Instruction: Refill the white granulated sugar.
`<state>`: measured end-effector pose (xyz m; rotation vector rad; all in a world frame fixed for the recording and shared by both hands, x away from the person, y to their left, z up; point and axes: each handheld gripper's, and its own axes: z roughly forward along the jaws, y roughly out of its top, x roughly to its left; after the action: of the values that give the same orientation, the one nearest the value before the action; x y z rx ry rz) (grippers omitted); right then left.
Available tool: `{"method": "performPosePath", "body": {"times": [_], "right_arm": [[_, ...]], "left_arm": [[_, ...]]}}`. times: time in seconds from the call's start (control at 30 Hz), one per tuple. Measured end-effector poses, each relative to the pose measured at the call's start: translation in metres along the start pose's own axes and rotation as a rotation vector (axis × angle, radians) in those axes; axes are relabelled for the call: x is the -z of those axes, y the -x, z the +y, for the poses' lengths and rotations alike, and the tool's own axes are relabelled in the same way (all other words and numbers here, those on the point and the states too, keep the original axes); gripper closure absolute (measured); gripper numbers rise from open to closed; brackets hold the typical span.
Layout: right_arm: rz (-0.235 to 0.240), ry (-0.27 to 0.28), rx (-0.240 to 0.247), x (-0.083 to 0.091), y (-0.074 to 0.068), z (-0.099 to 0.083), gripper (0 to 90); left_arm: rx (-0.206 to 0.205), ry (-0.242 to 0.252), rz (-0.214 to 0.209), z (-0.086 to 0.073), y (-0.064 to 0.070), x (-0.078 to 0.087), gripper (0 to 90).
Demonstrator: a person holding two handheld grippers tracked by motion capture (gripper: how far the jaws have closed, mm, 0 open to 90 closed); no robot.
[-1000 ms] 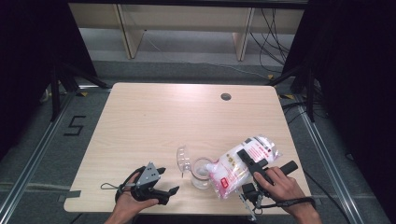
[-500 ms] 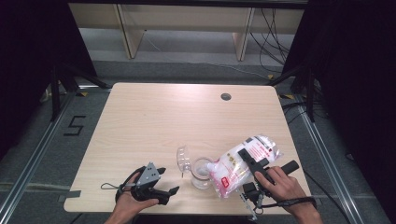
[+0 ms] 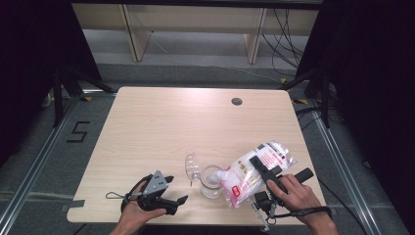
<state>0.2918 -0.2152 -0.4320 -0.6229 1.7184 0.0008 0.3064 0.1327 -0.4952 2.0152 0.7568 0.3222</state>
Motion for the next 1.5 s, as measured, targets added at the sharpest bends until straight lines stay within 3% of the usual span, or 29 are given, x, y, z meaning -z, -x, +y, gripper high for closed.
{"method": "performPosePath", "body": {"times": [0.2,0.33,0.9,0.93,1.0,1.13,1.17,1.23,1.5], "right_arm": [[-0.004,0.012,0.027,-0.0008,0.0026,-0.0002,55.3],[-0.006,0.006,-0.003,-0.0001,0.0001,0.0001,55.4],[-0.008,0.006,-0.001,0.0012,0.0016,0.0016,55.7],[-0.017,0.024,0.027,0.0001,0.0042,0.0020,55.7],[-0.015,0.011,-0.003,0.0012,0.0014,0.0023,55.7],[-0.006,0.012,0.016,0.0013,0.0027,0.0035,55.8],[-0.010,0.014,0.020,0.0014,0.0029,0.0037,55.8],[-0.008,0.016,0.019,0.0015,0.0030,0.0037,55.9],[-0.003,0.007,0.004,0.0018,0.0017,0.0039,56.0]], "left_arm": [[0.000,0.000,0.000,0.0000,0.0000,0.0000,17.5],[0.004,0.009,-0.001,-0.0003,0.0001,-0.0008,17.5],[0.001,0.000,0.000,-0.0001,0.0002,-0.0001,17.5],[-0.003,-0.005,0.005,0.0001,0.0001,0.0003,17.5],[-0.003,-0.006,0.006,0.0000,0.0000,0.0002,17.5],[-0.001,-0.003,0.003,0.0001,0.0002,0.0003,17.5],[-0.019,-0.019,0.012,0.0003,-0.0014,0.0010,17.5],[-0.002,-0.006,0.005,0.0000,0.0000,0.0002,17.5],[-0.002,-0.006,0.005,0.0001,0.0001,0.0003,17.5]]}}
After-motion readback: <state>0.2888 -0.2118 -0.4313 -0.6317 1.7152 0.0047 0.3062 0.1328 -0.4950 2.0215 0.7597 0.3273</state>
